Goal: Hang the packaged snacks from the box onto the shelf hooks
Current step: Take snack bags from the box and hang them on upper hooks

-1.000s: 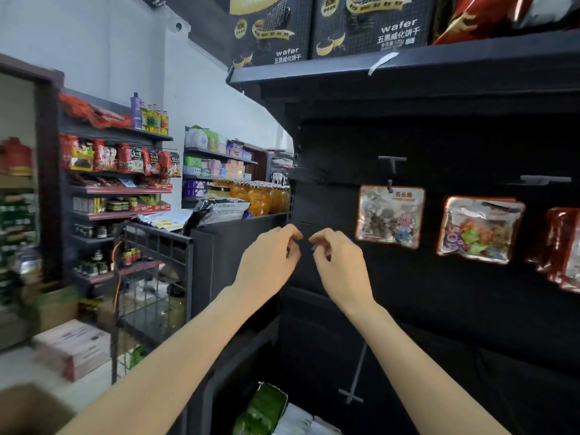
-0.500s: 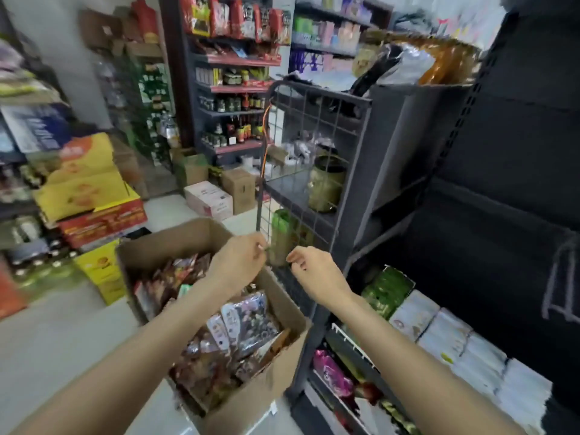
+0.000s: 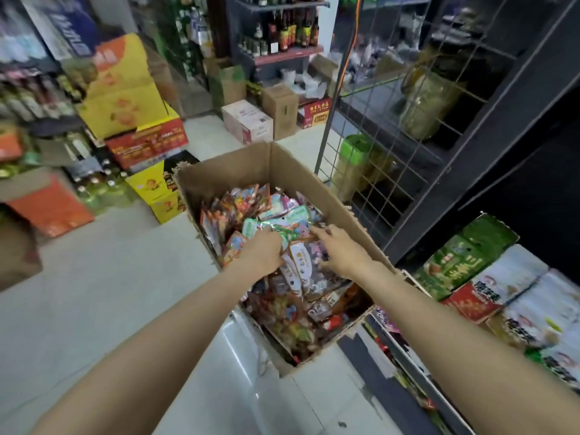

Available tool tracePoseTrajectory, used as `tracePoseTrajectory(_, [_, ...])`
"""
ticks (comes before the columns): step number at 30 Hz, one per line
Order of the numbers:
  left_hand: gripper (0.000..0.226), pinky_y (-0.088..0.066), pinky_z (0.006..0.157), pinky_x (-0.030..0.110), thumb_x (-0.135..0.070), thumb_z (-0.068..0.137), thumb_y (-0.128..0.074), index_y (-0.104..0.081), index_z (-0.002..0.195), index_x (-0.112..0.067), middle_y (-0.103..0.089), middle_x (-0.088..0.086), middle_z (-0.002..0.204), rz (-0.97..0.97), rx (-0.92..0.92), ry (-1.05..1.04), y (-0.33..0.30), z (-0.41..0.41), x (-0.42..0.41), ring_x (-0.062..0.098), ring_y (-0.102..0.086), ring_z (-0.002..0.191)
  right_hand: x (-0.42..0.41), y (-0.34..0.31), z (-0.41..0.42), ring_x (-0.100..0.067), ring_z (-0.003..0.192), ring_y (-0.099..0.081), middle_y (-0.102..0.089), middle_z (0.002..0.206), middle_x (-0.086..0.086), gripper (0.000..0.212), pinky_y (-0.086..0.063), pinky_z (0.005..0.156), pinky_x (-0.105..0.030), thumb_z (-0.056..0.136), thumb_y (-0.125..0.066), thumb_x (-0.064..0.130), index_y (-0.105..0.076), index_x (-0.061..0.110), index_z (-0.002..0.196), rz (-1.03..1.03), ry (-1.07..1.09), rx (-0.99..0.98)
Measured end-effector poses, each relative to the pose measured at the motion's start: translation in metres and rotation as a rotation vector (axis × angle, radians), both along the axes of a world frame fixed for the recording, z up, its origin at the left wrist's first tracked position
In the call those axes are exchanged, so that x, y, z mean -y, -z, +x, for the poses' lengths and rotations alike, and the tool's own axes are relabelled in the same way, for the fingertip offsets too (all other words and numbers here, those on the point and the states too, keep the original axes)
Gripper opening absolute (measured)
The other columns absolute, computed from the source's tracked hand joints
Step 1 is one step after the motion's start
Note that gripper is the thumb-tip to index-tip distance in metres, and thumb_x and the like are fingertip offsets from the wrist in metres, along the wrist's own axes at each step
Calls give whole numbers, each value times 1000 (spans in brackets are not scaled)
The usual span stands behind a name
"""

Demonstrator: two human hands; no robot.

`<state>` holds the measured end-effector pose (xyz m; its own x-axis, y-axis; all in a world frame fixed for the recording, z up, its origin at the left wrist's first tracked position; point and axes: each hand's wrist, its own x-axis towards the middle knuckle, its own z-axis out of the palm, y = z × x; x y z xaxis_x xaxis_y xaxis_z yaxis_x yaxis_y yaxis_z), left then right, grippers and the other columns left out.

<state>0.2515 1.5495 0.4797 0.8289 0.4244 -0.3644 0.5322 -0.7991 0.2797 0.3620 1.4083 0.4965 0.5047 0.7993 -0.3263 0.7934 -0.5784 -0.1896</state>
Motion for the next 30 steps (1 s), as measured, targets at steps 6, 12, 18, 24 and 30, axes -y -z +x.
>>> tracePoseTrajectory(6, [12,-47,85,30,-3,87,-59,-70,89,0,-66,16,99,-131,126,-106,6,6,-4,28,-60,98,-7,-3,-1,-29,117,-36,-40,124,-13,58,-40,90,-35,86,-66,24,-39,18,137,3,-57,278])
tracePoseTrajectory(12, [14,-32,48,13,0,94,-47,-50,86,-11,-46,1,64,-275,430,-61,-38,-4,7,12,-38,53,-2,-19,1,-26,112,-37,-42,116,-7,41,-39,86,-34,86,-65,34,-51,22,123,153,-20,294])
tracePoseTrajectory(18, [9,-45,72,22,-19,89,-62,-64,90,-10,-69,6,86,-347,751,-130,-103,10,18,20,-63,80,16,-75,12,-24,101,-56,-62,101,1,15,-32,77,-34,83,-68,29,-56,23,90,436,66,243])
tracePoseTrajectory(24, [52,-40,91,22,-29,87,-65,-40,131,-17,-53,-1,125,-482,918,-143,-176,44,41,11,-49,116,54,-161,29,-13,80,-64,-69,86,5,19,-48,70,-29,78,-74,13,-61,17,91,895,313,-200])
tracePoseTrajectory(30, [74,-46,98,47,-57,77,-63,-14,132,-54,-29,2,151,-687,1124,5,-251,83,110,18,-51,121,131,-249,40,-8,82,-69,-72,96,1,22,-55,74,-25,81,-72,8,-64,15,100,1356,458,-320])
